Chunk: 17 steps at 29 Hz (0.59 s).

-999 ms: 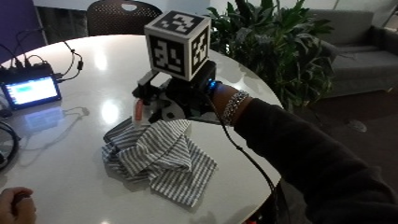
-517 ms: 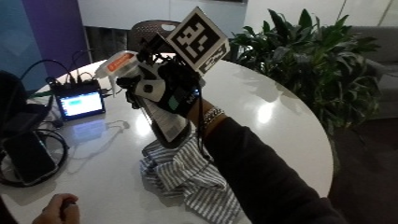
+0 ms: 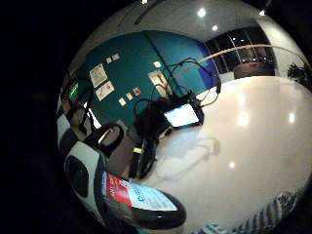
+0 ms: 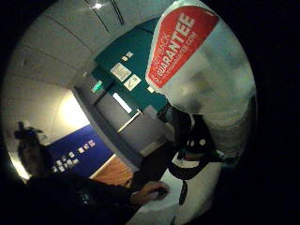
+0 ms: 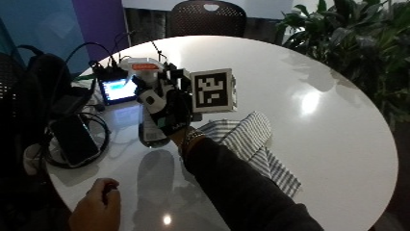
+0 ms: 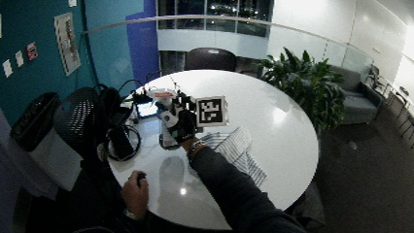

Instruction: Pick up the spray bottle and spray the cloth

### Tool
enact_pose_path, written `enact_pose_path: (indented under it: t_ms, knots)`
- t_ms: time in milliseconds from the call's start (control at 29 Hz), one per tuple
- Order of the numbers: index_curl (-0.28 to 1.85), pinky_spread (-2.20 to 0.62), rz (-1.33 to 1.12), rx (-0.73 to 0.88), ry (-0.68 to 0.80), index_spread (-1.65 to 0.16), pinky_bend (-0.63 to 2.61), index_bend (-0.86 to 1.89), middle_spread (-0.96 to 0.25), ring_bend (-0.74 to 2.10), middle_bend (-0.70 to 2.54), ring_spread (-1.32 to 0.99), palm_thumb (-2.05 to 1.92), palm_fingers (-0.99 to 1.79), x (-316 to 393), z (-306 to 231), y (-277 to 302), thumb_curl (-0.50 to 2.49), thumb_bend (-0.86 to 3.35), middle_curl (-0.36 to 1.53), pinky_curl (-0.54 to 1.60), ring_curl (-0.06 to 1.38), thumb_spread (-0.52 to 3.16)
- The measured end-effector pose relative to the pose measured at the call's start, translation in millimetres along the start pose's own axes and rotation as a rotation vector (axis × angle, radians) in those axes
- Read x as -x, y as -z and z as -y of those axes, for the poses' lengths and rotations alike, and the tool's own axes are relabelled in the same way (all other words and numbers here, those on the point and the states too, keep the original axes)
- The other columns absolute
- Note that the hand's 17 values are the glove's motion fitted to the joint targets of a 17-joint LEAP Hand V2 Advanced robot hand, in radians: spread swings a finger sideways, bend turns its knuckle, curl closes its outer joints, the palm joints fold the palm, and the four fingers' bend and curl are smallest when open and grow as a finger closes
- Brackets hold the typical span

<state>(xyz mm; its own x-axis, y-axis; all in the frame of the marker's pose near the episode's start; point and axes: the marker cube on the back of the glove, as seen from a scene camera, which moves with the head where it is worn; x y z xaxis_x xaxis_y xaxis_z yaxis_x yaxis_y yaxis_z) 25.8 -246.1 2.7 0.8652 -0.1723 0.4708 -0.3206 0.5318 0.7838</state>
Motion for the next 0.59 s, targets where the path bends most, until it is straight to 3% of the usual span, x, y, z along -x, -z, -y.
enact_pose_path:
  t_ms: [586]
  knots:
    - [0.47, -0.35, -0.042, -0.01, 0.069, -0.28, 0.48, 0.17, -0.22, 0.75, 0.62, -0.24, 0.79, 1.38, 19.4, 33.1, -8.1, 0.38, -0.02, 0.5, 0.39, 0.44, 1.19]
